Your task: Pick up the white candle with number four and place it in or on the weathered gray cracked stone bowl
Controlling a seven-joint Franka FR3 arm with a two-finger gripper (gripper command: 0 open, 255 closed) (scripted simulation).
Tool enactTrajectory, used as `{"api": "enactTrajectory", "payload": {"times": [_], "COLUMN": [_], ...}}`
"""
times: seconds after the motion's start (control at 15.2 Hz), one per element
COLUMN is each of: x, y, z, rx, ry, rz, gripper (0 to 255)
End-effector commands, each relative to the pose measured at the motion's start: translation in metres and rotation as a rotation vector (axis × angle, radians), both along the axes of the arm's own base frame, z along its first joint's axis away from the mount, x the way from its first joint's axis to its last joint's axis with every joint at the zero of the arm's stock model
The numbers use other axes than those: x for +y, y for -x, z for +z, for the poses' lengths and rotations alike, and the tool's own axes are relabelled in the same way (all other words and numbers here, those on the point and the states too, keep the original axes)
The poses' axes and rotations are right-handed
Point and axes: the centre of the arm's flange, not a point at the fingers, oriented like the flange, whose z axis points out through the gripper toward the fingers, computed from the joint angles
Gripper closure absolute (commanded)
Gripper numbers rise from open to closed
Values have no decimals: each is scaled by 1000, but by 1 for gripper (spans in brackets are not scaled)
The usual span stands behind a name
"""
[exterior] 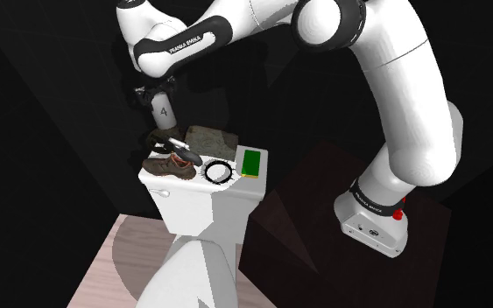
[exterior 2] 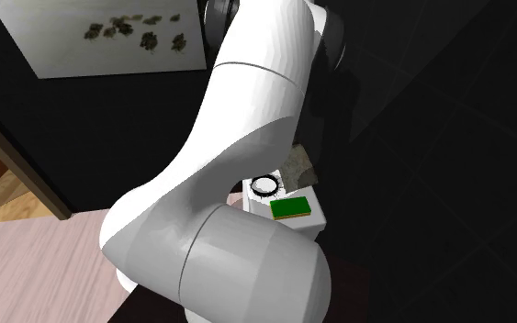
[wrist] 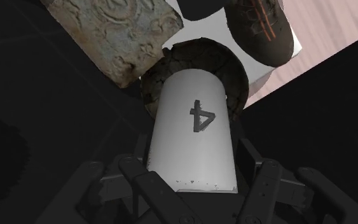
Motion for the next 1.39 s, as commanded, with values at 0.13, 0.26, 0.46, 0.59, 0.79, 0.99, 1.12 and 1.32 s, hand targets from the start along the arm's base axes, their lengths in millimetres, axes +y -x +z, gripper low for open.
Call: {"api": "enactTrajectory", "payload": {"times": [0.13,0.26,0.46,0.59,0.79,0.99,1.12,1.32], "x": [0,0,0,0,0,0,0,0], "y": [-1,-1,-1,-1,-1,-1,-1,-1], "z": [-20,-31,-47,-57,-73,-88,-88,-88], "rx": [-1,-1,-1,-1,-1,-1,-1,-1], "ry": [0,0,0,0,0,0,0,0], "rz": [0,0,0,0,0,0,0,0], "gripper": [255,255,255,255,255,255,255,255]}}
